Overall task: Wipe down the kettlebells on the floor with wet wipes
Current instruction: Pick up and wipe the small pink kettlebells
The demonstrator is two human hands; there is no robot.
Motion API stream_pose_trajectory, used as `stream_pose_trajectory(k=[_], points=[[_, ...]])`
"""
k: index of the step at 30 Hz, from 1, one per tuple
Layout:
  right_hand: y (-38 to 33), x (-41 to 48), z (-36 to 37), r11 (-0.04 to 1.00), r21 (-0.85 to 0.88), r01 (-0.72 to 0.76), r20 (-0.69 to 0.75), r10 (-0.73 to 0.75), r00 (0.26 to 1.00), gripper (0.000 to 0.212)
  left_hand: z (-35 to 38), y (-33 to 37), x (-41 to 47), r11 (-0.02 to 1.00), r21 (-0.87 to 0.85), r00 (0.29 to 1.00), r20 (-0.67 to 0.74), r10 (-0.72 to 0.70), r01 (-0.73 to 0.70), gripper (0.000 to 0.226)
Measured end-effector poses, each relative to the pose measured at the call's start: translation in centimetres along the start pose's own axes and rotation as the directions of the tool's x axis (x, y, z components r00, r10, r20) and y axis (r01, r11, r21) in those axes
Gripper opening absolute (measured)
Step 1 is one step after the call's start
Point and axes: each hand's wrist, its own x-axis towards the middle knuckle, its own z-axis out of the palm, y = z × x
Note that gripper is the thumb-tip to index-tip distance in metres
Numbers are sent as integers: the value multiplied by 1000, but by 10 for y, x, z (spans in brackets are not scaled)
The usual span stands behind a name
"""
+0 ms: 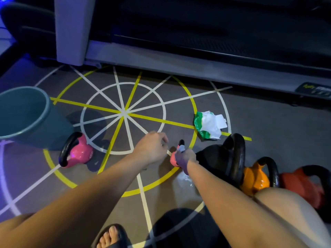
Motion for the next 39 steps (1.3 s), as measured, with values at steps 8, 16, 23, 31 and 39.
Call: stream_pose_trajectory(k=[8, 16, 23, 31, 39], points=[[-12, -64, 7, 984, -168, 52, -299, -101, 949, 47, -3, -19, -10, 999, 34, 999, 24, -32, 31, 20], [-54, -104, 15, 745, -542, 390, -257, -589, 766, 42, -32, -79, -26, 988, 23, 984, -90, -151, 154, 22], [-91, -102, 69, 412, -690, 595, -153, -886, 437, 25, -81, -188, -34, 890, 63, 883, -179, -434, 451, 32], [-111, -99, 140, 417, -663, 622, -126, -881, 457, 25, -45, -302, -3, 673, -245, 664, -130, -736, 698, 52], [-52, -34, 102, 631, -715, 301, -66, -489, 870, 31, -23, -263, 35, 787, -6, 620, -612, -491, 617, 44]])
